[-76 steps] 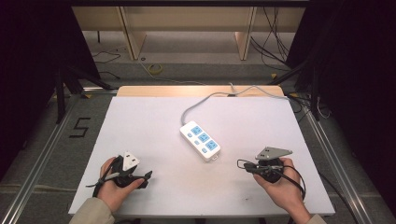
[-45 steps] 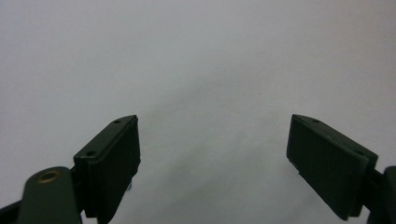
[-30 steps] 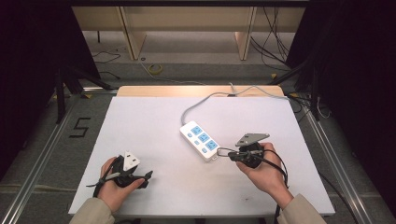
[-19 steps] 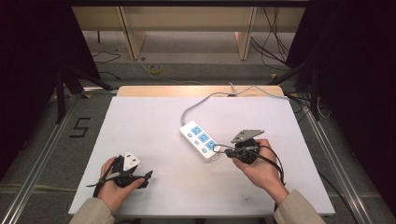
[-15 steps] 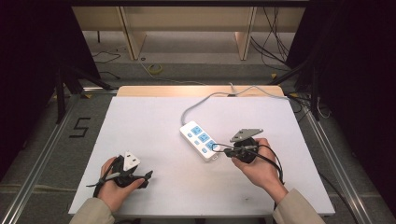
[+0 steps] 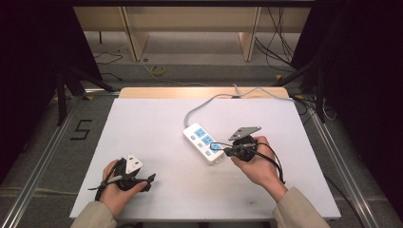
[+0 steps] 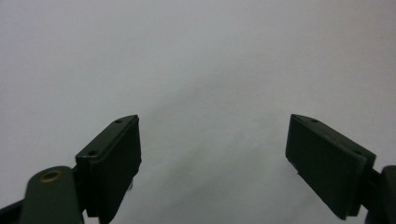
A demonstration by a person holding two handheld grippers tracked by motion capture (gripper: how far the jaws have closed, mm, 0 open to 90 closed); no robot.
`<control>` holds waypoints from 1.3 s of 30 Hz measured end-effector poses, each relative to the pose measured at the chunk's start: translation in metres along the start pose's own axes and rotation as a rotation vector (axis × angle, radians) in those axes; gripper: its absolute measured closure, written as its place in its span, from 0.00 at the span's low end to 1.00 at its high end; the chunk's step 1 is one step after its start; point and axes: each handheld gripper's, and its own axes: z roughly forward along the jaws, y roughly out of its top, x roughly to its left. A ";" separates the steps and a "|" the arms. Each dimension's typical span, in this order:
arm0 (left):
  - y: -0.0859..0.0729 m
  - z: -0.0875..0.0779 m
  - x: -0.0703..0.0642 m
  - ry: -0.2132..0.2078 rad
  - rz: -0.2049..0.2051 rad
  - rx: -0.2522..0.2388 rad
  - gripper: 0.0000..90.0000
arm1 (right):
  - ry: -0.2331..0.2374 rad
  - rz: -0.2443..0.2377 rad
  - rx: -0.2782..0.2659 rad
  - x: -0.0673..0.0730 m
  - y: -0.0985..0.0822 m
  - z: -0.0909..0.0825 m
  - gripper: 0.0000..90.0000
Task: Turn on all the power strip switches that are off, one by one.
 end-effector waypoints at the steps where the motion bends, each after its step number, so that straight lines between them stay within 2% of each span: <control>1: 0.000 0.000 0.000 0.000 0.000 0.000 0.20 | -0.001 0.005 0.002 0.000 0.000 0.001 1.00; 20: 0.002 0.001 -0.001 -0.004 0.005 -0.002 0.20 | -0.002 -0.018 0.016 0.002 0.023 0.017 1.00; 39: 0.002 0.001 -0.001 -0.003 0.007 -0.002 0.20 | -0.004 -0.022 0.027 0.001 0.036 0.028 1.00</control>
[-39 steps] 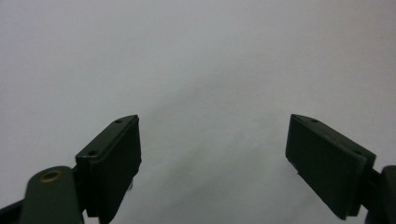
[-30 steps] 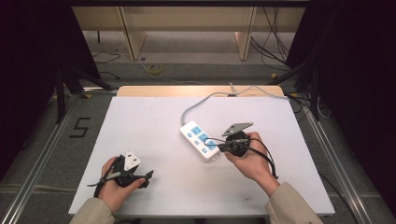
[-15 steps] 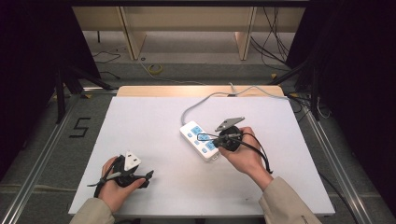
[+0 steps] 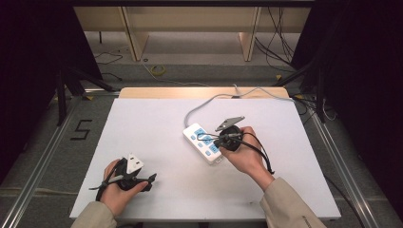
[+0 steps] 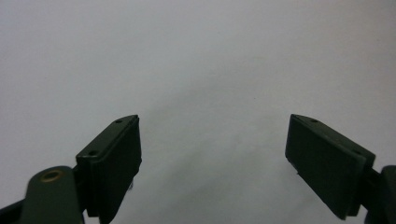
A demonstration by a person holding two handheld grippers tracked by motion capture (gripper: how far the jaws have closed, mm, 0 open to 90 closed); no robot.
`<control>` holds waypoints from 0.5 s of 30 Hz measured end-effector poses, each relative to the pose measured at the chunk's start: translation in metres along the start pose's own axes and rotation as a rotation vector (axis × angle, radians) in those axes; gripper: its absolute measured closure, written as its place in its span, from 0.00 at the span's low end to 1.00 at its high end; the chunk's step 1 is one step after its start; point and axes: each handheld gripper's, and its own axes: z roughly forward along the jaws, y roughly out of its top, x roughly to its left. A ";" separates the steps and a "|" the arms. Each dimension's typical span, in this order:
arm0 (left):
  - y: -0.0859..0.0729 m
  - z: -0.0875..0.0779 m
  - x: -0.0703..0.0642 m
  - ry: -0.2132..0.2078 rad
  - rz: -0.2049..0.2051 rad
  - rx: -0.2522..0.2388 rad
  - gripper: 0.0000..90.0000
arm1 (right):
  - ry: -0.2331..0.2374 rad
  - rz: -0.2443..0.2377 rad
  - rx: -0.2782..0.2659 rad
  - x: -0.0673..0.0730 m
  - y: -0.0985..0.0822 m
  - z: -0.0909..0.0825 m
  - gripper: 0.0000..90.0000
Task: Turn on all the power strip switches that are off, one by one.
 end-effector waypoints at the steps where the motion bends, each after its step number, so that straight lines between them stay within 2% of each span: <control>1: 0.000 0.000 0.000 0.000 -0.002 -0.001 0.20 | -0.001 -0.002 0.002 0.000 0.002 0.003 1.00; 15: 0.000 -0.001 0.000 -0.001 0.001 0.000 0.20 | 0.002 -0.001 0.021 0.000 0.016 0.018 1.00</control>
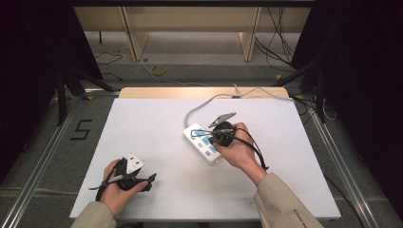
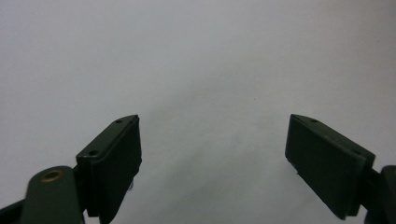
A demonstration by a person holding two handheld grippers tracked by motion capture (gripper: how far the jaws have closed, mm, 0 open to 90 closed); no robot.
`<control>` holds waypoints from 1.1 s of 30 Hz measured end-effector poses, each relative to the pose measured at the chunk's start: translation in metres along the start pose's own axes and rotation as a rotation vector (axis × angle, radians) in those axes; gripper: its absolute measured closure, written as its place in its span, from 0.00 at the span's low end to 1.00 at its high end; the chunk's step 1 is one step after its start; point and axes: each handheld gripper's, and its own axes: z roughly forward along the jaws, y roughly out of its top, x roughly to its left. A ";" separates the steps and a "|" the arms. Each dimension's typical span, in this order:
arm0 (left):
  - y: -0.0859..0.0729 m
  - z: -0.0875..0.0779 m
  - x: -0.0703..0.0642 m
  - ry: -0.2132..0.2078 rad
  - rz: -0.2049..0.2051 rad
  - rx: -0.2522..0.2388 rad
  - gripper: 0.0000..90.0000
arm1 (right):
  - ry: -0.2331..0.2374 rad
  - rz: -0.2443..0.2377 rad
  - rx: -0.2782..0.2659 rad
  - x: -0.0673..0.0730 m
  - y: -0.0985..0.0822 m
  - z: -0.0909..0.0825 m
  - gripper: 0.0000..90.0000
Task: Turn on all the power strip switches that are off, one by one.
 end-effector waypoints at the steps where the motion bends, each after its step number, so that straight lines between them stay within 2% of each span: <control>1: 0.000 0.000 0.000 0.000 0.000 0.000 0.20 | 0.000 0.000 0.000 0.000 0.000 0.000 1.00; 15: 0.000 0.000 0.000 -0.002 -0.001 0.000 0.21 | -0.002 -0.002 0.013 -0.003 0.012 0.013 1.00; 33: 0.000 0.000 0.000 -0.004 0.000 -0.002 0.21 | 0.002 0.002 0.044 -0.005 0.032 0.041 1.00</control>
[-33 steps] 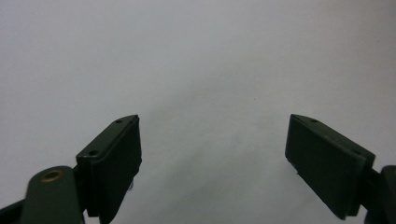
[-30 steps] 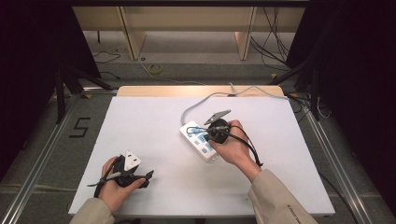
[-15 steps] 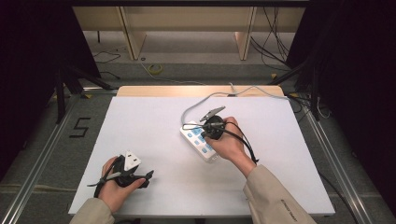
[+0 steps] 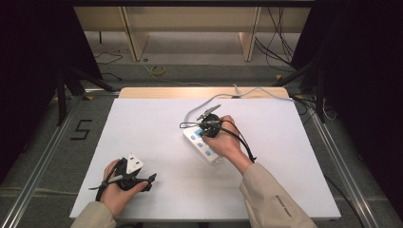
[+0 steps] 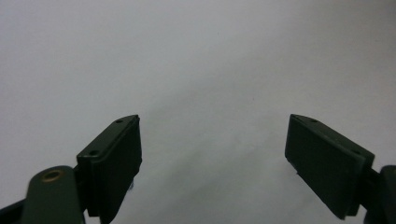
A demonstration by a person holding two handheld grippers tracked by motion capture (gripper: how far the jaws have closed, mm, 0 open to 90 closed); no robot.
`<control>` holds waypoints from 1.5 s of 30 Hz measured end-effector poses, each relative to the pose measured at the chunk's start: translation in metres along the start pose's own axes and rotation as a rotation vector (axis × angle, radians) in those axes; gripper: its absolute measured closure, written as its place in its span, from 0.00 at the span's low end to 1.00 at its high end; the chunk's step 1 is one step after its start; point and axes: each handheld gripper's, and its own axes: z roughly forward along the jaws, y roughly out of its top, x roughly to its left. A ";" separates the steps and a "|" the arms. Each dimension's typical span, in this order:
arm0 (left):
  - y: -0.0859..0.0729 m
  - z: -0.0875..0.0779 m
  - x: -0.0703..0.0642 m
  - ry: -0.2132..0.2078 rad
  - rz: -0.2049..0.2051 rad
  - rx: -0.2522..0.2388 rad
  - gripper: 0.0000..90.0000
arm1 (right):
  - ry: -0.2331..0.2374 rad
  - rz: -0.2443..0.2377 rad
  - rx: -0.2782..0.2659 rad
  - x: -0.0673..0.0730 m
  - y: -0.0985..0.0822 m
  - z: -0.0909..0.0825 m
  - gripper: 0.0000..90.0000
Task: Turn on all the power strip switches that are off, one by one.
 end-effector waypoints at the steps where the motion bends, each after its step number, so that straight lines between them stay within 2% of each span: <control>1: 0.000 0.000 0.000 0.001 -0.003 -0.003 0.21 | 0.003 0.005 0.003 0.000 0.002 0.003 1.00; 29: 0.000 0.000 0.000 -0.003 0.006 0.001 0.21 | 0.015 0.013 0.046 0.003 0.019 0.040 1.00; 45: 0.000 0.001 0.000 -0.004 0.006 0.000 0.21 | 0.015 0.010 0.066 0.004 0.026 0.046 1.00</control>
